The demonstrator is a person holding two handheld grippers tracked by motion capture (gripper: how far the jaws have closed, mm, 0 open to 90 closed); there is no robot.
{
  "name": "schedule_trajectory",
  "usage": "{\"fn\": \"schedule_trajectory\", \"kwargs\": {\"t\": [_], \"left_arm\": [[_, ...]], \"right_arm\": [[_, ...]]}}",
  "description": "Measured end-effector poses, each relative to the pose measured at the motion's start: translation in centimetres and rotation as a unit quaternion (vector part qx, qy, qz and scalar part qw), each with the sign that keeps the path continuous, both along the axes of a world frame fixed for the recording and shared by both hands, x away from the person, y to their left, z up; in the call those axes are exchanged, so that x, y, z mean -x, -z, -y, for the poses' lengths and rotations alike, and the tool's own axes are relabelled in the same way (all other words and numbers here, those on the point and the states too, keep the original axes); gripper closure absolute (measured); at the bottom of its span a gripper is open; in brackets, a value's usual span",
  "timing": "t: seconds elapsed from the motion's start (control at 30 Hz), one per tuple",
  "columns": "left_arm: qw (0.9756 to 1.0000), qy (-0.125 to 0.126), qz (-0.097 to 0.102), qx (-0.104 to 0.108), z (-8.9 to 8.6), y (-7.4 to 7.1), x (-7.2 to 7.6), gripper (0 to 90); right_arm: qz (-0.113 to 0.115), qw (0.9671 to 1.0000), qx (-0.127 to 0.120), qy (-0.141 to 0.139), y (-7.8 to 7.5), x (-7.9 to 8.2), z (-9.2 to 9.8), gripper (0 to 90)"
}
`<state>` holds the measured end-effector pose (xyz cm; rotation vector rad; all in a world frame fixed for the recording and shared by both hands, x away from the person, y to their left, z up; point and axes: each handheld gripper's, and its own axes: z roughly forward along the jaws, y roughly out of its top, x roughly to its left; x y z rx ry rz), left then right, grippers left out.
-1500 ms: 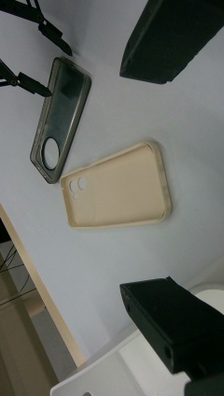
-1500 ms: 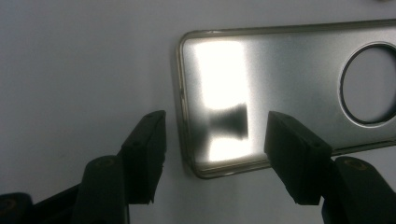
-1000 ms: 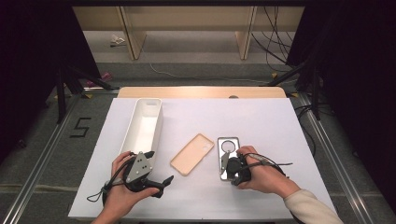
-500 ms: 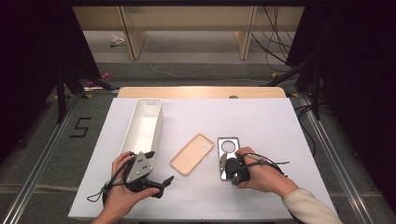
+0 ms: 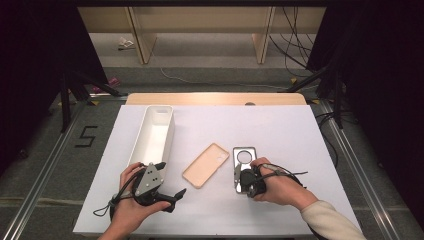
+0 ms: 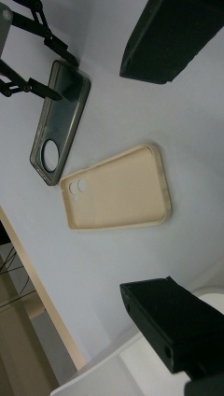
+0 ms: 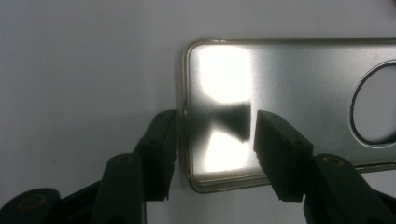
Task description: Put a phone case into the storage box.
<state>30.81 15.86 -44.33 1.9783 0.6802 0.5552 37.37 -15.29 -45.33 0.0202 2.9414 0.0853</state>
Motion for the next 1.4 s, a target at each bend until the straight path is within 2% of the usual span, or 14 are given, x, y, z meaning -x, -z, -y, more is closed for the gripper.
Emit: {"fn": "schedule_trajectory", "kwargs": {"t": [0.43, 0.83, 1.4], "left_arm": [[1.0000, 0.003, -0.002, -0.001, 0.03, 0.03, 0.01, 0.0], [1.0000, 0.006, -0.003, -0.001, 0.08, 0.07, 0.02, 0.0], [1.0000, 0.007, -0.004, -0.002, 0.14, 0.10, 0.04, 0.0]], "right_arm": [[-0.015, 0.9998, 0.004, -0.011, -0.05, 0.02, -0.26, 64.7], [-0.030, 0.9995, 0.005, -0.005, -0.03, 0.23, -0.34, 79.3], [-0.037, 0.9993, 0.008, 0.001, 0.00, 0.46, -0.40, 86.2]]}}
